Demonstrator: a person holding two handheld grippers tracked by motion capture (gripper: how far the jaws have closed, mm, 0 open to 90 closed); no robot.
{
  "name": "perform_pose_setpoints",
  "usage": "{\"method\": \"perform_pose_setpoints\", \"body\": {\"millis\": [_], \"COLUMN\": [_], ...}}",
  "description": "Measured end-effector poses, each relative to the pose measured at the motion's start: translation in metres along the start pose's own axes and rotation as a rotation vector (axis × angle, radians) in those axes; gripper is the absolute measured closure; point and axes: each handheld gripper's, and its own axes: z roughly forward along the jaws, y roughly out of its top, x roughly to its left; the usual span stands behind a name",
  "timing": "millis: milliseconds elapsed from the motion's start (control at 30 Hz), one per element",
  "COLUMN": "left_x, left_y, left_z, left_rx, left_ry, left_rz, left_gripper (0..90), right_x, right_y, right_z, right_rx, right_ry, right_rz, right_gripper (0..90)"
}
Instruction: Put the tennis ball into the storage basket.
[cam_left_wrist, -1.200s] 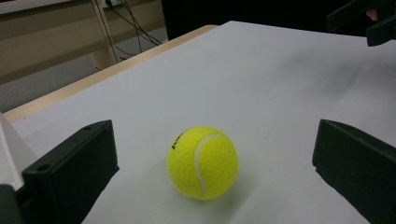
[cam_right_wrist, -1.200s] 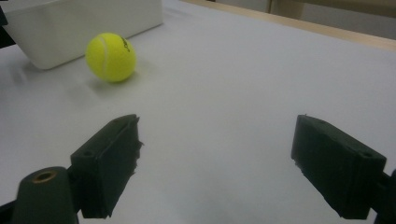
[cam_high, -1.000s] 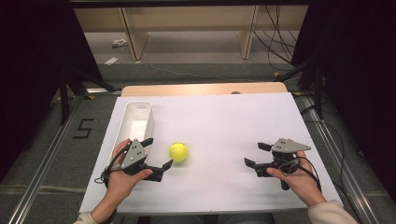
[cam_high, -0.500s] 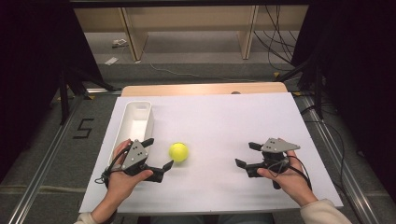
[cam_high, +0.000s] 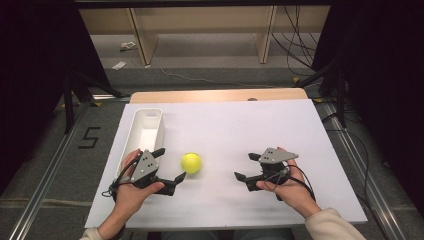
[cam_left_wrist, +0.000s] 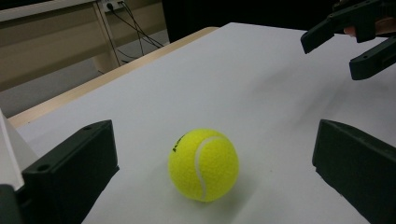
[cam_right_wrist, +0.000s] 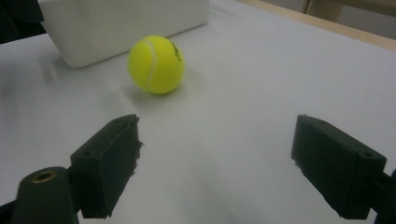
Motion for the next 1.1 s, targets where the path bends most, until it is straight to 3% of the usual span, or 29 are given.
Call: {"method": "perform_pose_setpoints", "body": {"millis": [1100], "left_x": [0.0], "left_y": [0.0], "left_z": [-0.001], "left_rx": [-0.004], "left_ry": [-0.004], "left_rz": [0.003], "left_gripper": [0.0], "right_x": [0.017], "right_y": [0.012], "right_z": [0.035], "right_rx": [0.018], "right_ry": [0.04], "right_rz": [-0.015], "right_gripper": [16.1]}}
